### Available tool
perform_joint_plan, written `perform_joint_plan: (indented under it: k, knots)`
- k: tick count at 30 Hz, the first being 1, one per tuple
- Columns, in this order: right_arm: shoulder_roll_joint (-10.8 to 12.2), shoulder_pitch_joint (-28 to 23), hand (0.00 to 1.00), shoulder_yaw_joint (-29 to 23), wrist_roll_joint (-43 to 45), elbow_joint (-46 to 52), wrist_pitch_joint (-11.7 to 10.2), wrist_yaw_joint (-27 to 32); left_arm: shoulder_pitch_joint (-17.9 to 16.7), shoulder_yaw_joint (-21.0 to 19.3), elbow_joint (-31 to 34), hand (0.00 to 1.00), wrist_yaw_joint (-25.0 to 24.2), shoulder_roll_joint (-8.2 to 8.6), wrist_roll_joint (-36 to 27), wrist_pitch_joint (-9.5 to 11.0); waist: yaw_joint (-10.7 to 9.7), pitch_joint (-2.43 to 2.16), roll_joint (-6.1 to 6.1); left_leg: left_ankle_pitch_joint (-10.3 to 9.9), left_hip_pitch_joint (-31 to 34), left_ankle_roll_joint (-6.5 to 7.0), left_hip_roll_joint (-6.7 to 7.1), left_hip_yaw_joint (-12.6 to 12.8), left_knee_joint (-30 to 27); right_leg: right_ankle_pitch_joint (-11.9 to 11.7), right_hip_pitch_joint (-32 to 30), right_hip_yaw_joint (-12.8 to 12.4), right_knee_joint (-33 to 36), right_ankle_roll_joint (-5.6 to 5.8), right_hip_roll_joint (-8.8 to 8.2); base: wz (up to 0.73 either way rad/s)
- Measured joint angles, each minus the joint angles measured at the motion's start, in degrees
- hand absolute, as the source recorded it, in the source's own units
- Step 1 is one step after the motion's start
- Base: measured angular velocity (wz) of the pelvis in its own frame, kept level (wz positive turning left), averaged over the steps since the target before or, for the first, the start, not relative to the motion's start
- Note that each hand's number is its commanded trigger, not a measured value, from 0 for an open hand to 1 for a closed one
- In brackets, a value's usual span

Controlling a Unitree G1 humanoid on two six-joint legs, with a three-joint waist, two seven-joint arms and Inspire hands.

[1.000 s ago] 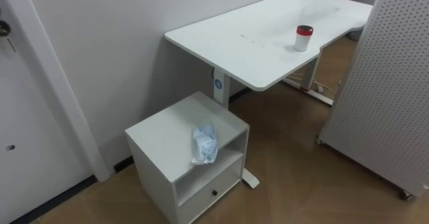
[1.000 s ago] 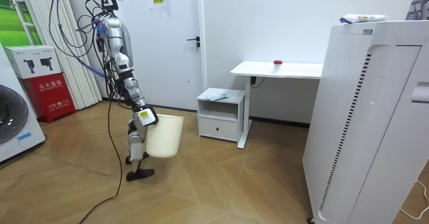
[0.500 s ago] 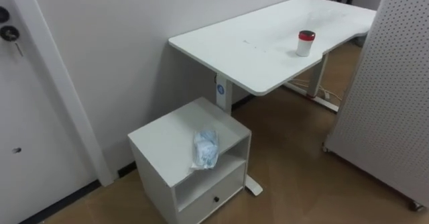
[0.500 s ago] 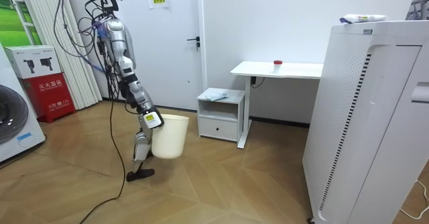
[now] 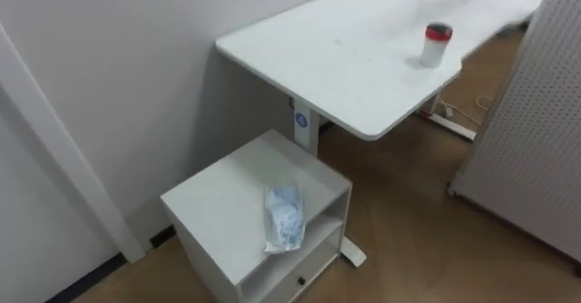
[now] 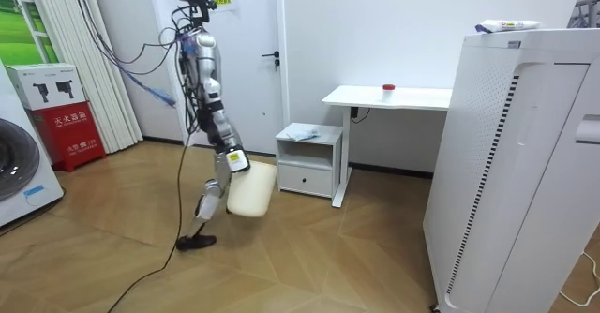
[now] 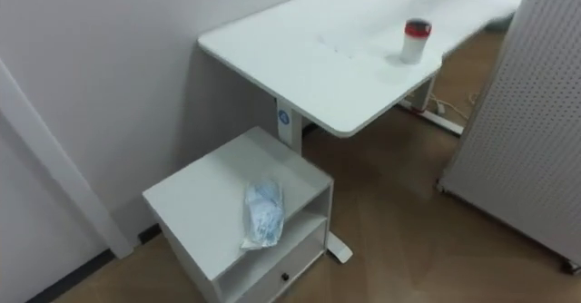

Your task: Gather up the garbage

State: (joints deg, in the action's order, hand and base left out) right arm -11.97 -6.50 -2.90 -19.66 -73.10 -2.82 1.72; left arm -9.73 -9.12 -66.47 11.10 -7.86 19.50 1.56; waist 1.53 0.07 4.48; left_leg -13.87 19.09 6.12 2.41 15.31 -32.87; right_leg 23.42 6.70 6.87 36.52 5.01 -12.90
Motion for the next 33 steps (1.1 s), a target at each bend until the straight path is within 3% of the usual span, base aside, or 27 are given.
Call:
perform_joint_plan:
  k: [1,3,5,7,9,10,11,12,13,14,15,18,19,21,22,25,27,29,32,33]
  knots:
    - [0.0,0.3,1.0,-0.1,0.1,0.5,-0.1,0.2,0.4,0.0,0.0,0.0,0.1,-0.02,-0.1,0.1,0.4,0.08,0.1,-0.8,-0.8,0.21,0.3,0.4,0.0,-1.5,-1.3,0.2,3.6,0.12,-0.61,-0.25]
    - [0.3,1.0,1.0,-0.1,0.2,2.0,-1.0,0.1,2.2,1.1,0.2,0.0,1.3,-0.19,-0.8,0.5,0.4,0.2,-0.46,-3.0,-4.1,0.88,0.85,0.4,0.7,-10.6,-4.7,2.6,13.4,-0.86,-3.2,-0.11]
    - [1.2,1.6,1.0,0.1,0.7,2.7,-1.4,-0.7,3.3,2.0,0.7,0.0,2.6,-0.72,-1.4,1.0,0.4,0.15,-1.16,-3.3,-6.8,1.28,1.42,-0.1,3.4,-15.3,-8.1,3.4,19.2,-1.6,-4.78,-0.08]
    - [1.4,2.1,1.0,1.0,-0.5,4.1,-1.4,-1.2,4.8,2.7,1.3,0.0,4.0,-0.64,-1.9,1.6,0.6,0.35,-1.16,-3.3,-8.4,1.26,0.64,-0.4,5.6,-11.6,-14.1,4.4,22.8,-1.95,-4.47,-0.08]
    - [1.6,3.0,1.0,2.0,-2.5,5.6,-1.8,-1.3,5.2,3.9,3.1,0.0,5.3,-0.57,-3.2,3.2,0.4,0.48,-2.51,-3.1,-10.0,0.76,-0.99,-1.0,7.8,-6.7,-20.6,4.4,17.1,-1.8,-0.76,0.02]
    - [1.7,3.2,1.0,2.2,-2.7,5.6,-2.0,-1.3,5.2,4.1,3.4,0.0,5.5,-0.57,-3.3,3.7,0.2,0.6,-2.41,-3.0,-10.5,0.55,-1.19,-1.2,8.7,-6.2,-21.2,4.5,13.6,-1.75,0.05,0.16]
    - [2.0,3.1,1.0,2.4,-2.9,5.5,-2.3,-1.5,5.8,5.0,4.2,0.0,6.1,-0.57,-4.0,4.6,0.1,0.7,-2.24,-2.7,-11.2,0.16,-1.39,-1.9,10.0,-6.2,-21.8,5.1,4.8,-1.85,1.55,0.36]
    - [2.3,3.0,1.0,3.1,-2.9,5.5,-2.6,-1.5,5.8,5.8,4.7,0.0,6.6,-0.53,-4.1,5.3,-0.4,0.33,-1.68,-2.7,-11.6,-0.23,-1.44,-3.3,10.5,-7.4,-21.2,5.4,-5.5,-2.07,2.92,0.47]
    - [2.4,3.0,1.0,3.5,-2.9,5.4,-2.8,-1.5,5.9,6.2,4.7,0.0,6.9,-0.51,-4.0,5.5,-1.0,0.31,-1.51,-2.9,-11.7,-0.54,-1.47,-4.1,10.5,-9.9,-20.8,5.6,-9.6,-2.12,3.67,0.67]
    - [2.5,2.7,1.0,4.1,-2.9,4.5,-3.5,-1.5,5.8,7.1,5.0,0.0,7.4,-0.11,-3.7,5.5,-1.7,-0.15,-1.86,-2.9,-11.9,-1.26,-2.11,-5.3,10.2,-12.5,-19.5,6.2,-12.3,-2.7,5.04,0.35]
    - [2.6,2.8,1.0,4.6,-2.5,4.1,-3.9,-1.5,5.6,7.1,6.4,0.0,7.7,0.02,-2.9,5.8,-1.0,-0.43,-1.74,-2.7,-12.0,-1.71,-2.86,-5.3,10.8,-13.3,-18.4,6.1,-14.5,-3.16,6.43,0.16]
    - [2.5,3.9,1.0,6.1,-2.0,3.1,-5.4,-1.9,5.7,7.0,8.0,0.0,10.7,-0.37,-2.5,6.8,-1.0,0.06,-2.03,-2.2,-13.1,-2.54,-3.67,-5.4,12.8,-14.0,-16.7,5.9,-17.8,-3.56,7.99,-0.09]
    - [2.5,4.3,1.0,6.3,-2.1,2.9,-5.3,-1.9,5.8,7.0,8.4,0.0,11.3,-0.46,-2.5,7.0,-1.0,0.11,-2.14,-2.1,-13.2,-2.74,-3.72,-5.4,13.1,-14.0,-16.7,5.9,-17.9,-3.56,8.06,-0.06]
    - [2.3,5.6,1.0,6.3,-3.0,1.1,-5.4,-1.2,7.1,7.3,10.2,0.0,13.5,-0.55,-1.7,8.4,-1.5,0.74,-2.75,-1.8,-13.1,-3.1,-3.78,-6.3,13.6,-14.0,-16.9,6.1,-17.9,-3.56,8.02,0.0]
    - [2.1,6.2,1.0,6.3,-3.0,0.2,-5.7,-1.2,8.5,7.4,10.4,0.0,14.8,-0.54,-1.7,9.4,-1.5,0.86,-2.92,-1.8,-12.9,-3.15,-3.8,-6.3,14.1,-14.0,-17.5,6.0,-17.8,-3.56,8.04,0.0]
    - [2.1,7.9,1.0,6.8,-2.7,-0.7,-6.1,-1.2,11.8,7.7,11.9,0.0,16.8,-0.69,-1.5,9.9,-1.8,0.97,-3.09,-1.7,-11.5,-3.25,-3.74,-6.2,14.3,-13.9,-19.2,6.1,-17.7,-3.59,8.32,-0.07]
    - [2.1,9.9,1.0,7.8,-2.7,-2.6,-6.8,-1.5,16.4,7.7,11.8,0.0,19.5,-1.44,0.0,11.3,-3.1,1.24,-3.34,-1.7,-10.4,-3.25,-3.66,-6.2,13.3,-13.9,-20.0,6.0,-17.5,-3.61,8.14,0.02]
    - [2.0,11.3,1.0,8.6,-2.4,-3.7,-7.1,-1.7,19.0,7.7,11.4,0.0,21.6,-2.43,0.4,12.8,-3.2,1.29,-3.38,-1.8,-10.1,-3.25,-3.57,-6.1,13.0,-13.9,-20.7,5.7,-17.3,-3.62,8.12,-0.26]
    - [1.6,12.8,1.0,11.1,-2.4,-3.7,-7.2,-1.6,22.8,8.6,11.3,0.0,24.6,-3.19,0.7,13.4,-4.7,1.97,-3.97,-1.8,-6.4,-3.25,-3.62,-5.1,8.3,-14.0,-22.6,3.9,-16.5,-3.66,7.67,-0.1]
    - [1.7,13.6,1.0,11.6,-2.4,-3.8,-7.2,-1.4,24.2,8.9,11.0,0.0,25.2,-3.27,0.7,14.0,-4.9,2.86,-3.61,-1.4,-2.5,-3.93,-3.89,-4.2,1.4,-13.9,-22.8,1.4,-16.6,-3.64,6.84,-0.04]
